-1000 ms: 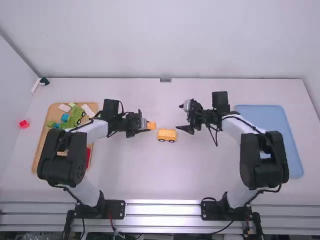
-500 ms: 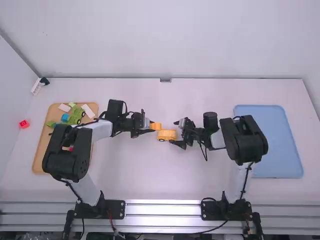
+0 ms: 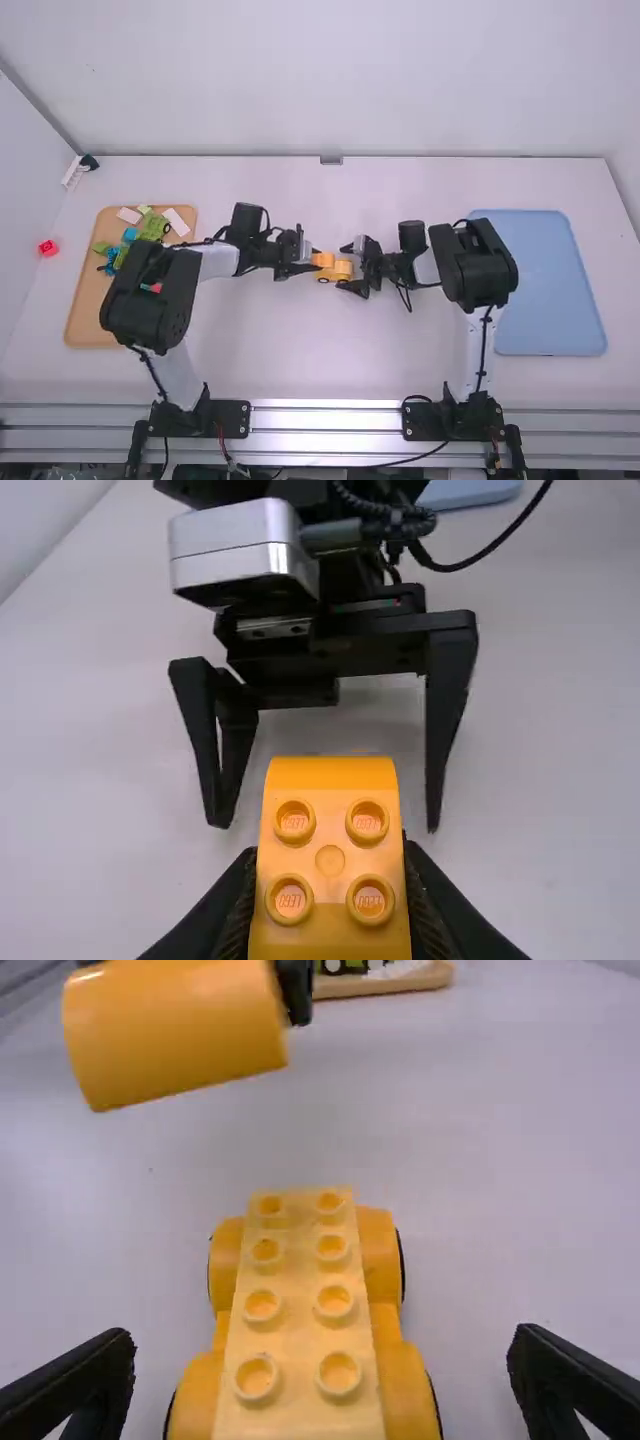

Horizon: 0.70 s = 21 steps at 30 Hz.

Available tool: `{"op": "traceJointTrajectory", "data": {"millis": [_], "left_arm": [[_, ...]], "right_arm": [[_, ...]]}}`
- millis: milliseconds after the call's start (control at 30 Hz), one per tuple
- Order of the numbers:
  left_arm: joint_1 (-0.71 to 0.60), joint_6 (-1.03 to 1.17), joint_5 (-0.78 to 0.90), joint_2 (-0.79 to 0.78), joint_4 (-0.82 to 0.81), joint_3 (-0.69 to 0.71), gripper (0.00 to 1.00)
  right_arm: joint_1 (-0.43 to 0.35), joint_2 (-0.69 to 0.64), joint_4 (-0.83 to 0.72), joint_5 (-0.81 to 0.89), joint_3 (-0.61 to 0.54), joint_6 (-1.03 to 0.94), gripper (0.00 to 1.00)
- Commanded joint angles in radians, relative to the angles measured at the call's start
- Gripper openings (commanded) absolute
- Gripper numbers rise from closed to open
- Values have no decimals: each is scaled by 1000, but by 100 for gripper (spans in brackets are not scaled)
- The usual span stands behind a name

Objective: Assemble lego blocks to make yellow taxi

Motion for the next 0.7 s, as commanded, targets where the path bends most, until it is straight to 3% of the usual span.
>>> {"op": "traceJointTrajectory", "data": {"millis": [0,133,200,333,667], "left_arm": [[-6,-68,27,20,27,0,9],[-5,-89,26,22,48,0,9],[-9,-87,25,23,46,0,8],[-9,-90,26,39,49,0,9],[-21,-100,24,71,42,0,8]], "right_arm": [[23,11,-37,20,25,-82,96],[23,11,-81,42,35,-121,87],[24,11,-80,54,33,-121,70],[24,11,-88,65,33,-122,51],[45,11,-222,68,34,-266,49]]}}
